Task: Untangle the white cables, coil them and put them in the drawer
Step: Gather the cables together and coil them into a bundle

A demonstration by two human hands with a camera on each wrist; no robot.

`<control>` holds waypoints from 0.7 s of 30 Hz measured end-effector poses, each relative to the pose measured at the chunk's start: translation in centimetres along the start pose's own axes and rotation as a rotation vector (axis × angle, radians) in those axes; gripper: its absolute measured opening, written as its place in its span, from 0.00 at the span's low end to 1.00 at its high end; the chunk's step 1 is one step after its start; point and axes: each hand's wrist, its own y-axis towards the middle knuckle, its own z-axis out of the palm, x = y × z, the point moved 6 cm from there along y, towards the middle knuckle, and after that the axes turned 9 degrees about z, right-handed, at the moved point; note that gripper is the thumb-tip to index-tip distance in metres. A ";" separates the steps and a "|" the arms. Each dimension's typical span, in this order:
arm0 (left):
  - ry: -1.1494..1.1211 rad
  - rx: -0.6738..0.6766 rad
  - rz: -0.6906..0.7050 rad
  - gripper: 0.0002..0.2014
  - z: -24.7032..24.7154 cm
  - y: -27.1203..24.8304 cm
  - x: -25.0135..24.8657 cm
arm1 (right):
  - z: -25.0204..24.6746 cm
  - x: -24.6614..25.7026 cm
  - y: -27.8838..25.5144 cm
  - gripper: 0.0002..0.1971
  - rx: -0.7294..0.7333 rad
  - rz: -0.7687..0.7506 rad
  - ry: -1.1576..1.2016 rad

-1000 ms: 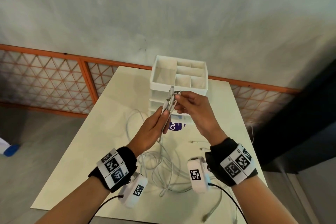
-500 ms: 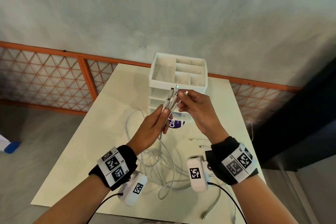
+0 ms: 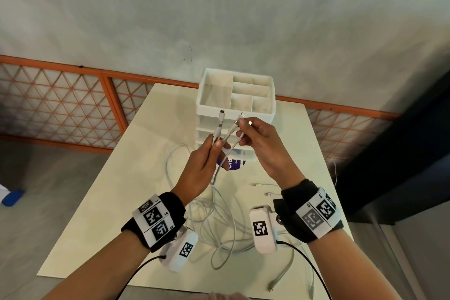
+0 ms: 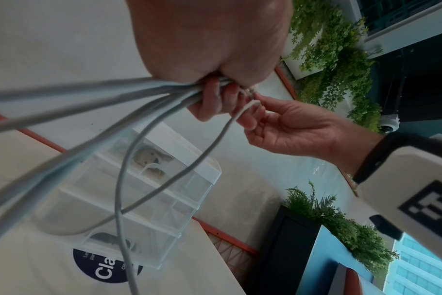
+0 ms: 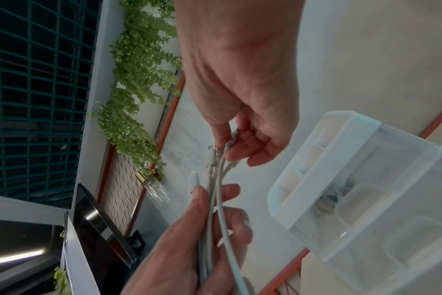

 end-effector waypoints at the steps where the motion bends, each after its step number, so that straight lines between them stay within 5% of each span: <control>1: -0.001 -0.031 -0.002 0.14 0.0 0.0 -0.1 | -0.1 0.0 0.0 0.10 -0.014 -0.007 -0.014; 6: 0.041 -0.163 0.024 0.13 -0.1 0.5 -0.5 | 0.5 0.0 0.0 0.11 -0.030 -0.009 0.051; 12: 0.021 -0.012 0.034 0.13 1.3 0.5 -0.9 | 2.2 0.4 -0.2 0.13 0.087 0.062 0.215; 21: -0.133 0.023 -0.075 0.12 1.8 0.5 -0.9 | 1.7 0.0 -0.1 0.11 0.029 0.025 0.168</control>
